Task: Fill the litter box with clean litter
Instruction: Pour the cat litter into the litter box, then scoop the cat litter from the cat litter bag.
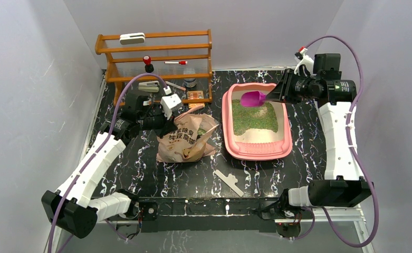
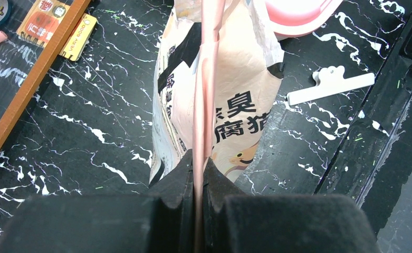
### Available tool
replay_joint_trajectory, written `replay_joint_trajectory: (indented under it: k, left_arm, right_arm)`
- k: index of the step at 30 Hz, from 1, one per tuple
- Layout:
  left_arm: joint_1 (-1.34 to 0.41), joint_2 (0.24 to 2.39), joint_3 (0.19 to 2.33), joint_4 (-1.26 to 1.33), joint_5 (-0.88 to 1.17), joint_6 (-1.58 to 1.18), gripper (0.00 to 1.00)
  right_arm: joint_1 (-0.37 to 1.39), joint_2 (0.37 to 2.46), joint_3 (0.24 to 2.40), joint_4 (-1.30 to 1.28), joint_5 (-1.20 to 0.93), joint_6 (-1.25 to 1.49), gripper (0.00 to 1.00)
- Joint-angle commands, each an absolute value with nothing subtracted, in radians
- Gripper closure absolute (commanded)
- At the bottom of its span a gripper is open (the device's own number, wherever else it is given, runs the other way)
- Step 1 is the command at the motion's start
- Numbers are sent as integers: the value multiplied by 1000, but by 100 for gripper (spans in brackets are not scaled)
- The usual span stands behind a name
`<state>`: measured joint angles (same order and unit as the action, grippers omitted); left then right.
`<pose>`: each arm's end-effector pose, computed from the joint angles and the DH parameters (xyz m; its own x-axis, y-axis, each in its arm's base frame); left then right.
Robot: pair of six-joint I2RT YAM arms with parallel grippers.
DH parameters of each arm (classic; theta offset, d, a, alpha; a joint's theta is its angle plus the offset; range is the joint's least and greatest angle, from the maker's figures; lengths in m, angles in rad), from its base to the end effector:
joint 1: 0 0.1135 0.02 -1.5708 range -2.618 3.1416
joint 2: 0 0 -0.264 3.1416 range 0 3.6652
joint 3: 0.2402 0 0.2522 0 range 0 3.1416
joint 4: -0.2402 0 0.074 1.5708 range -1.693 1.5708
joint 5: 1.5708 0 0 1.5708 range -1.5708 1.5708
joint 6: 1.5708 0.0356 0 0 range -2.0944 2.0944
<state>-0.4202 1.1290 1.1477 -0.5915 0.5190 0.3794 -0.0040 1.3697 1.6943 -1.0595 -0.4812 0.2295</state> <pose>0.2111 -0.1137 0.3599 -0.1875 0.4360 -0.8802 0.8658 0.4965 0.0615 0.2587 0.0154 0.4364 -0.7302 0.2046 -0.6518 -0.1784 0.8639 0.4710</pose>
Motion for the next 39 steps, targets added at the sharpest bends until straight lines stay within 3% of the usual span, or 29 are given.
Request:
replay_joint_trajectory:
  k: [1, 18, 23, 31, 39]
  left_arm:
    - [-424, 1108, 1210, -520, 614, 367, 100]
    - [-424, 1081, 1182, -519, 601, 355, 100]
    - [-423, 1075, 1187, -519, 601, 348, 100]
    - [-423, 1074, 1187, -533, 665, 364, 100]
    - [-424, 1079, 1195, -581, 738, 415, 100]
  right_arm:
    - [0, 1330, 1718, -973, -709, 280, 100]
    - [58, 1284, 1584, -881, -997, 365, 100]
    - [135, 1321, 1618, -1022, -898, 285, 100]
    - [324, 1452, 1650, -1008, -767, 292, 100]
    - [489, 1723, 1888, -1172, -549, 215, 100]
